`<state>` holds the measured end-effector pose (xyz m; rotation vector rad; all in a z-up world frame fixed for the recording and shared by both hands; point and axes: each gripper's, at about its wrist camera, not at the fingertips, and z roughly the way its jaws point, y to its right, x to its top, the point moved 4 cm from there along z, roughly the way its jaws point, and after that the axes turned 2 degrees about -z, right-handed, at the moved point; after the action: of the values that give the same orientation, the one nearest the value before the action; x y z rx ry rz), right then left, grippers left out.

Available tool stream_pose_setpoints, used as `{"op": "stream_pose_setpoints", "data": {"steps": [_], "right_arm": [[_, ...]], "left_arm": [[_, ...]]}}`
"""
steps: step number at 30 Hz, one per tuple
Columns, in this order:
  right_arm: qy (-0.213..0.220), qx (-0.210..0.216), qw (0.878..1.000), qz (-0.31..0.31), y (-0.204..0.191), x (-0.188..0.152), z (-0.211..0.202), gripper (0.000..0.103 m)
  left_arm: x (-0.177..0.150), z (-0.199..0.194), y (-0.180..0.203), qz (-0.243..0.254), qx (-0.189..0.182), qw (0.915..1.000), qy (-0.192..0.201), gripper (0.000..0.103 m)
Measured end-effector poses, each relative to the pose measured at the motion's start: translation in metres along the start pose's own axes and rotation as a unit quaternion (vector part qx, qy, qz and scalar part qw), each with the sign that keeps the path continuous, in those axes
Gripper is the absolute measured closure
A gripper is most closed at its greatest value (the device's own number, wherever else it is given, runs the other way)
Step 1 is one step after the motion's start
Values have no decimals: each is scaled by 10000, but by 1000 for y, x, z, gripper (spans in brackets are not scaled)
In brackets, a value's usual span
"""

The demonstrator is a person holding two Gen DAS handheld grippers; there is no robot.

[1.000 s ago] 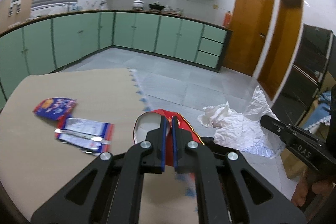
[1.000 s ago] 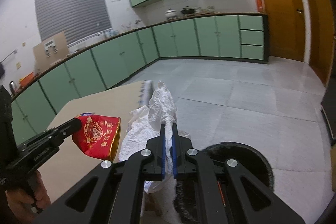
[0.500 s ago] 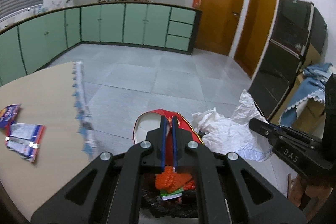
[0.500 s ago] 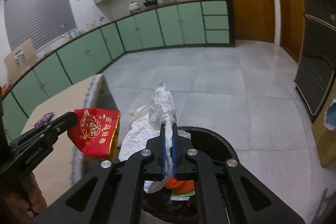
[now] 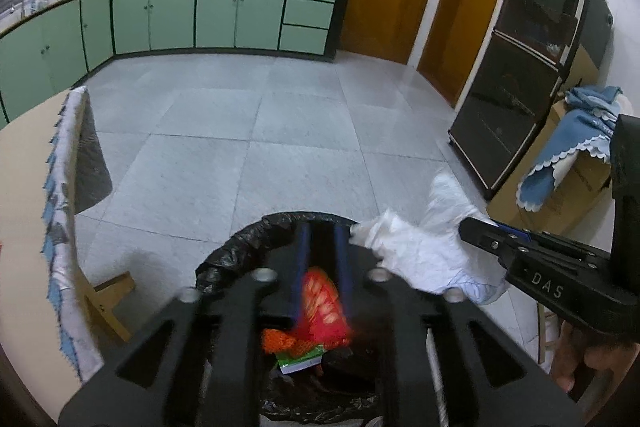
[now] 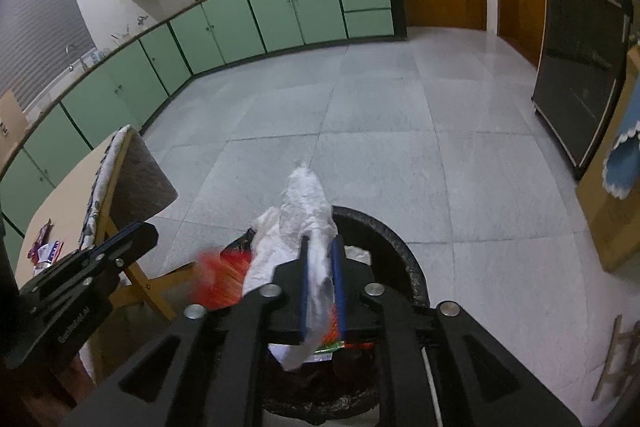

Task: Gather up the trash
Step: 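Carry the red box and white bag over the bin and open both grippers, then move both tools back over the remaining wrappers on the table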

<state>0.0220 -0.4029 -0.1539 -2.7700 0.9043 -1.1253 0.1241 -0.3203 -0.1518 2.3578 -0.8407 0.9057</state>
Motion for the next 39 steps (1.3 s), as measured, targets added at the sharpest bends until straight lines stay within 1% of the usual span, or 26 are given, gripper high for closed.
{"op": "stream_pose_setpoints", "data": {"steps": [1, 2, 3, 5, 7, 9, 10, 11, 12, 15, 19, 22, 24, 27, 30, 35, 39], "right_arm": [[-15, -5, 10000, 34, 3, 0, 1, 76], [-3, -13, 10000, 84, 6, 1, 1, 71], [21, -28, 9999, 120, 8, 2, -1, 63], [114, -60, 9998, 164, 12, 4, -5, 53], [193, -74, 9996, 185, 9, 8, -9, 48], [346, -171, 9991, 188, 6, 11, -17, 24], [467, -251, 9984, 176, 2, 13, -24, 20], [593, -323, 9976, 147, -2, 14, -30, 13], [670, -354, 9971, 115, -6, 16, -35, 9], [903, -294, 9954, -89, -29, 21, -49, 6], [1056, 32, 9936, -390, -70, 25, -60, 6], [1115, 290, 9918, -561, -103, 27, -64, 6], [1112, 448, 9905, -680, -126, 27, -63, 6], [1076, 694, 9880, -866, -162, 21, -60, 6], [1047, 929, 9843, -1073, -197, 11, -56, 6], [1013, 1291, 9755, -1463, -263, -6, -46, 6], [979, 1511, 9693, -1676, -304, -16, -38, 6]], "left_arm": [[0, 0, -1, -16, 0, 10000, -2, 76], [0, -1, -2, -38, -4, 10000, 1, 75], [1, -3, -3, -53, -2, 10000, 6, 72], [3, -8, -4, -110, 38, 9999, 61, 67], [7, -17, -7, -164, 83, 9997, 142, 62], [11, -33, -14, -208, 209, 9990, 322, 48], [12, -41, -18, -223, 277, 9985, 405, 43], [13, -52, -23, -241, 397, 9976, 513, 34], [13, -63, -30, -254, 527, 9964, 612, 29], [12, -90, -49, -311, 799, 9931, 797, 25], [4, -131, -89, -565, 1217, 9859, 1001, 23], [-2, -153, -115, -744, 1474, 9804, 1075, 22], [-9, -172, -137, -845, 1717, 9750, 1129, 22], [-15, -193, -159, -938, 1987, 9683, 1191, 22], [-29, -220, -191, -1097, 2352, 9574, 1262, 22], [-50, -253, -230, -1370, 2809, 9408, 1311, 22], [-65, -272, -260, -1545, 3080, 9298, 1298, 22]]}}
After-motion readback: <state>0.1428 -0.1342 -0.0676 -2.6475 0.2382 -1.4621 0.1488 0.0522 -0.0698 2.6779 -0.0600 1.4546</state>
